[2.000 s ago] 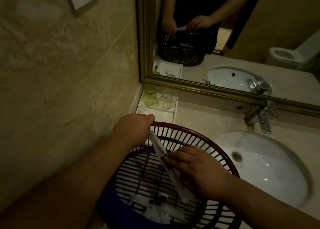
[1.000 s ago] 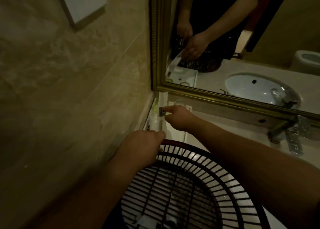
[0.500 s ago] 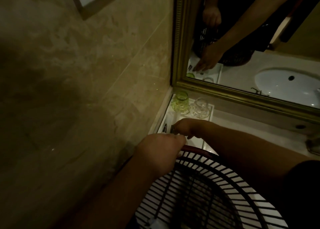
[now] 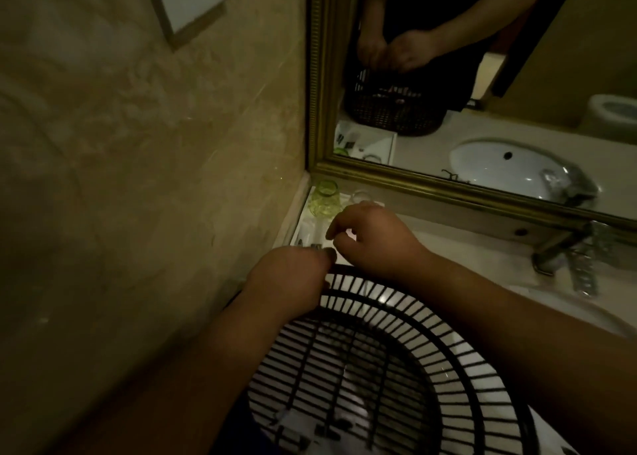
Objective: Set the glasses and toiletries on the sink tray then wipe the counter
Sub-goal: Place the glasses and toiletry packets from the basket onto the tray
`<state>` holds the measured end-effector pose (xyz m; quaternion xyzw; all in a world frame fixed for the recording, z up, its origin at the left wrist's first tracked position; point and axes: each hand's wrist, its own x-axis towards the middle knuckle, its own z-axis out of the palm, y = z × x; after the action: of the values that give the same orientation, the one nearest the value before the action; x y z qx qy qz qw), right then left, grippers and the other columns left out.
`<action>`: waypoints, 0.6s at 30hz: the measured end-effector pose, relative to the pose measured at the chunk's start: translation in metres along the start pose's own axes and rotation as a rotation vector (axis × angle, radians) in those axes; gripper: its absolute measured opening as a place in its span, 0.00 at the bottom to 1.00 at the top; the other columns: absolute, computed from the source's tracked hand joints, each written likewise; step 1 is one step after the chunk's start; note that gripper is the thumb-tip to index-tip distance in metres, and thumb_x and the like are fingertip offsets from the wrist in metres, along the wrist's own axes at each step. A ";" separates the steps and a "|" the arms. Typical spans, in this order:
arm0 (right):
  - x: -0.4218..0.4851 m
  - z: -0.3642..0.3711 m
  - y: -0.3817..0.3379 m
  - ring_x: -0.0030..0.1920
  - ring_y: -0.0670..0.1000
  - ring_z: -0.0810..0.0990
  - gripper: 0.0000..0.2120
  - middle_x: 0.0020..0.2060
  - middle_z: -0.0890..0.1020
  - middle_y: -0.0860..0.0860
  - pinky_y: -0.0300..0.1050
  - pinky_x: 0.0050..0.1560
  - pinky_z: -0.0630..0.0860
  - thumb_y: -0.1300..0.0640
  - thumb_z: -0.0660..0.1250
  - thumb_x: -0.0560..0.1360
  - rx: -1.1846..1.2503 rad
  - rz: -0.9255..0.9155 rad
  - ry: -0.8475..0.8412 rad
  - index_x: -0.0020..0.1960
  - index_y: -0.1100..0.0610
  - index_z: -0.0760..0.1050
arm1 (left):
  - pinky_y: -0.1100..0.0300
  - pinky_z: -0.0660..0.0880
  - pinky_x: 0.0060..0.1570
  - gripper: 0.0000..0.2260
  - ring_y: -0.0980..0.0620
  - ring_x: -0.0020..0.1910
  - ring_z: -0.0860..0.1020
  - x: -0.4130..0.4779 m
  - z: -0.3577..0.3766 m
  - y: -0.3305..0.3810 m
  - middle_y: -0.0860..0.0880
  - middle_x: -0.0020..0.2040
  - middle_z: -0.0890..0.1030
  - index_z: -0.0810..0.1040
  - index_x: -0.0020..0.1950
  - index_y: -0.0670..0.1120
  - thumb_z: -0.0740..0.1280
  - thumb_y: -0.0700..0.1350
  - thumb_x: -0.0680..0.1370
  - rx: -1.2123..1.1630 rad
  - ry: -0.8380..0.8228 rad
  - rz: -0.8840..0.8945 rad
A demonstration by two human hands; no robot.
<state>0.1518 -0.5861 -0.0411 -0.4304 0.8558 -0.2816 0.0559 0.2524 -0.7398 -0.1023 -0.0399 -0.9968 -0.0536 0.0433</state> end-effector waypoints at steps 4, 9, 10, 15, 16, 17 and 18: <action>-0.063 -0.006 -0.032 0.35 0.47 0.76 0.09 0.32 0.79 0.48 0.46 0.37 0.74 0.54 0.65 0.72 0.050 -0.060 -0.062 0.39 0.54 0.82 | 0.58 0.65 0.30 0.11 0.49 0.31 0.75 0.002 0.000 -0.001 0.50 0.39 0.80 0.72 0.51 0.55 0.72 0.51 0.73 0.011 -0.041 -0.006; -0.119 0.055 -0.042 0.45 0.52 0.82 0.11 0.43 0.84 0.50 0.50 0.47 0.80 0.49 0.66 0.77 -0.041 0.146 -0.764 0.52 0.53 0.82 | 0.57 0.66 0.30 0.12 0.45 0.36 0.79 -0.001 0.002 -0.003 0.49 0.39 0.80 0.73 0.49 0.50 0.73 0.53 0.74 0.071 0.038 0.043; -0.125 0.069 -0.043 0.46 0.52 0.81 0.11 0.43 0.82 0.50 0.48 0.46 0.79 0.49 0.66 0.78 -0.065 0.167 -0.899 0.55 0.53 0.82 | 0.57 0.66 0.31 0.12 0.46 0.36 0.79 -0.001 0.002 -0.003 0.49 0.39 0.81 0.73 0.50 0.50 0.73 0.53 0.74 0.073 0.041 0.045; -0.139 0.122 -0.046 0.65 0.60 0.76 0.22 0.66 0.77 0.59 0.53 0.60 0.74 0.56 0.64 0.82 -0.146 0.169 -1.177 0.75 0.55 0.70 | 0.57 0.66 0.30 0.12 0.46 0.35 0.79 -0.001 0.001 -0.003 0.50 0.39 0.81 0.73 0.50 0.51 0.72 0.55 0.75 0.083 0.050 0.041; -0.140 0.128 -0.047 0.67 0.61 0.74 0.24 0.69 0.75 0.59 0.54 0.63 0.73 0.57 0.64 0.82 -0.164 0.155 -1.208 0.77 0.55 0.68 | 0.57 0.66 0.30 0.12 0.47 0.35 0.79 -0.001 0.001 -0.003 0.50 0.39 0.80 0.73 0.50 0.51 0.72 0.55 0.75 0.085 0.053 0.039; -0.140 0.133 -0.047 0.68 0.61 0.74 0.25 0.70 0.74 0.60 0.56 0.64 0.74 0.58 0.65 0.81 -0.182 0.135 -1.242 0.78 0.54 0.67 | 0.57 0.66 0.30 0.12 0.47 0.34 0.78 -0.001 0.001 -0.004 0.51 0.38 0.80 0.73 0.50 0.51 0.73 0.55 0.75 0.090 0.055 0.037; -0.140 0.137 -0.048 0.67 0.62 0.74 0.26 0.69 0.74 0.60 0.57 0.65 0.74 0.58 0.66 0.81 -0.199 0.112 -1.270 0.78 0.54 0.66 | 0.58 0.65 0.29 0.12 0.48 0.34 0.78 -0.001 0.001 -0.004 0.51 0.38 0.80 0.73 0.49 0.51 0.73 0.55 0.75 0.095 0.055 0.034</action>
<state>0.3189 -0.5607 -0.1502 -0.4711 0.6992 0.1118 0.5260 0.2525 -0.7432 -0.1038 -0.0534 -0.9959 -0.0066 0.0734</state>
